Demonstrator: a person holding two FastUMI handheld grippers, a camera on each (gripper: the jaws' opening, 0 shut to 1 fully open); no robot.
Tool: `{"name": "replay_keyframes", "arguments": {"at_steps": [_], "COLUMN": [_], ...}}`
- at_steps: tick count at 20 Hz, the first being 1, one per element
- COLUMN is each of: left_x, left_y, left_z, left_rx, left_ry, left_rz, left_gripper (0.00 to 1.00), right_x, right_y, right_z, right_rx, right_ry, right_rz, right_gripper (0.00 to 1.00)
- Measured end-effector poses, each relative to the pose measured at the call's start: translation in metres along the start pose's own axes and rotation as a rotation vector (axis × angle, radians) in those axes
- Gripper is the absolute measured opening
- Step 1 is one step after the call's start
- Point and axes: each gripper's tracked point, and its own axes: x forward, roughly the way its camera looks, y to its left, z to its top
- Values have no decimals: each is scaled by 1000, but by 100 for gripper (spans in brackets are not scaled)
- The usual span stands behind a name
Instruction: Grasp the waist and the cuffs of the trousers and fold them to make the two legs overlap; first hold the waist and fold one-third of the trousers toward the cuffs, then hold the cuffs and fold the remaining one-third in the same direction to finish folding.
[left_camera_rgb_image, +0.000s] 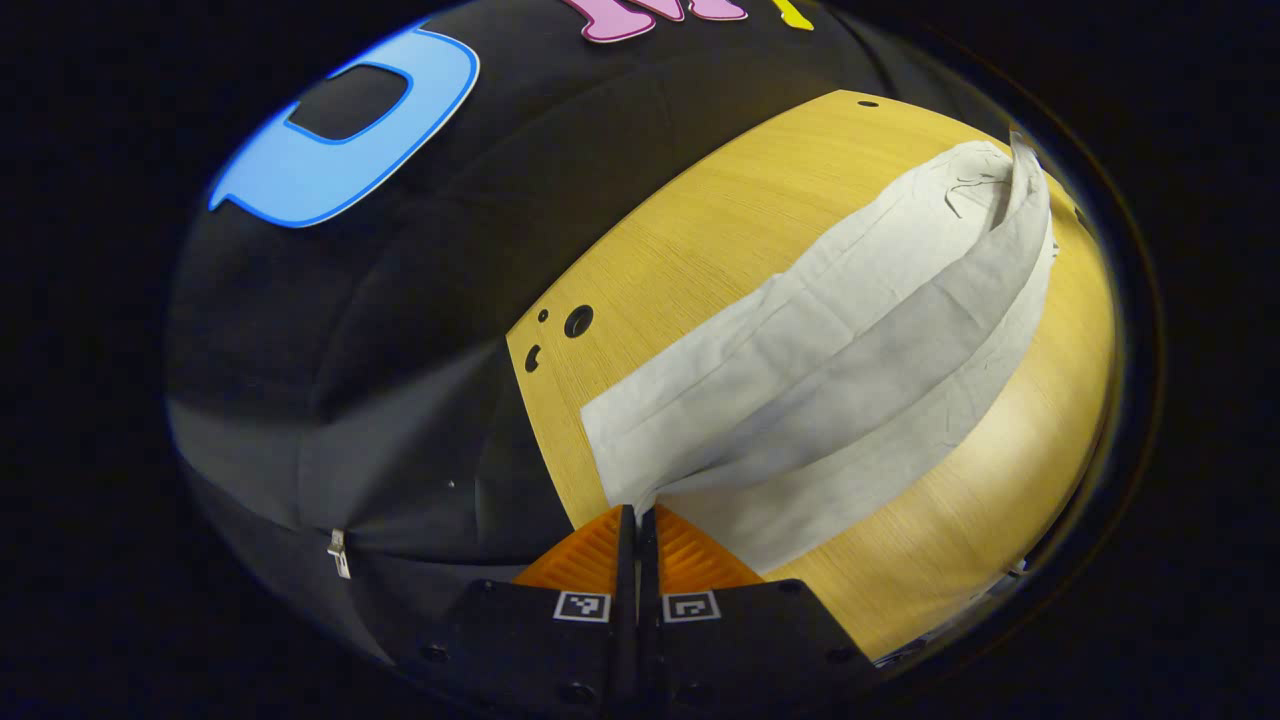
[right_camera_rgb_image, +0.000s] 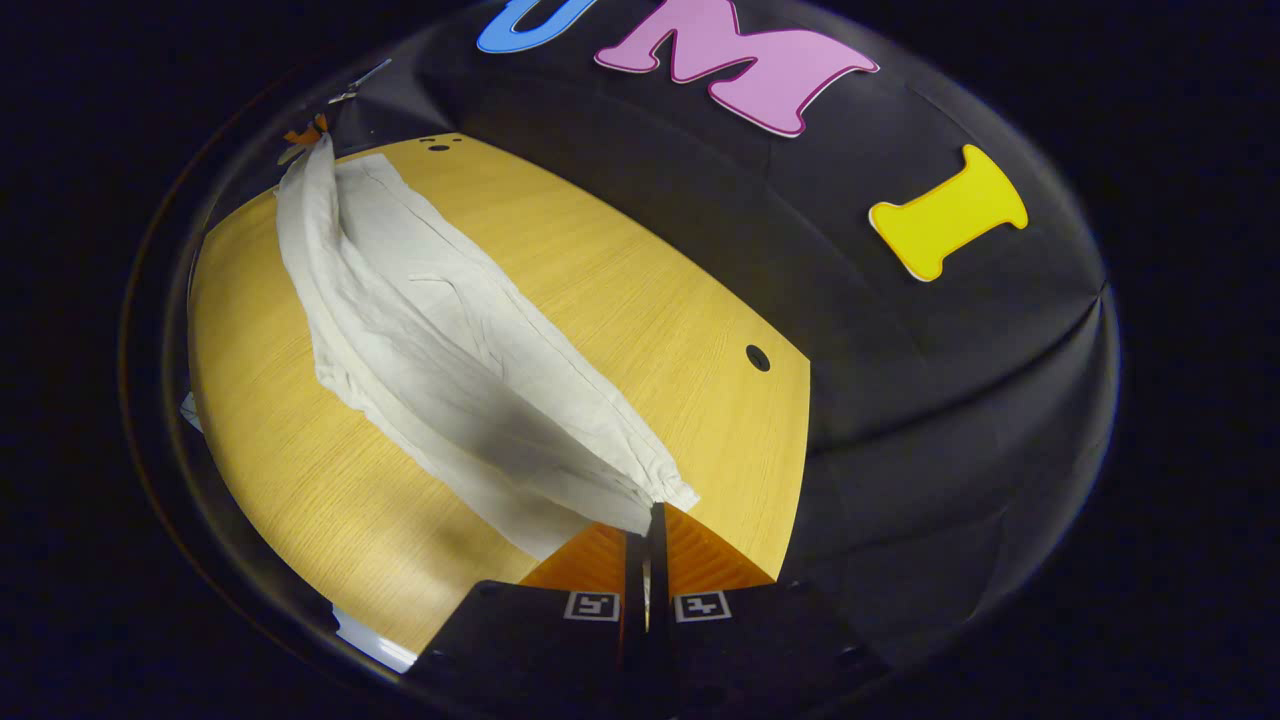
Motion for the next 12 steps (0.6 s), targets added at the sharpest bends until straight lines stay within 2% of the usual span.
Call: {"name": "replay_keyframes", "arguments": {"at_steps": [6,8,12], "left_x": [59,82,117], "left_y": [11,8,-3], "left_z": [32,42,41], "left_rx": [-19,-33,20], "left_ry": [56,91,164], "left_rz": [-24,-31,-45], "left_gripper": [5,5,5], "right_x": [43,63,100], "right_y": [-2,5,10], "right_z": [-10,-14,-21], "right_rx": [-3,-16,-16], "right_ry": [60,85,131], "right_rz": [56,118,203], "right_gripper": [5,5,6]}}
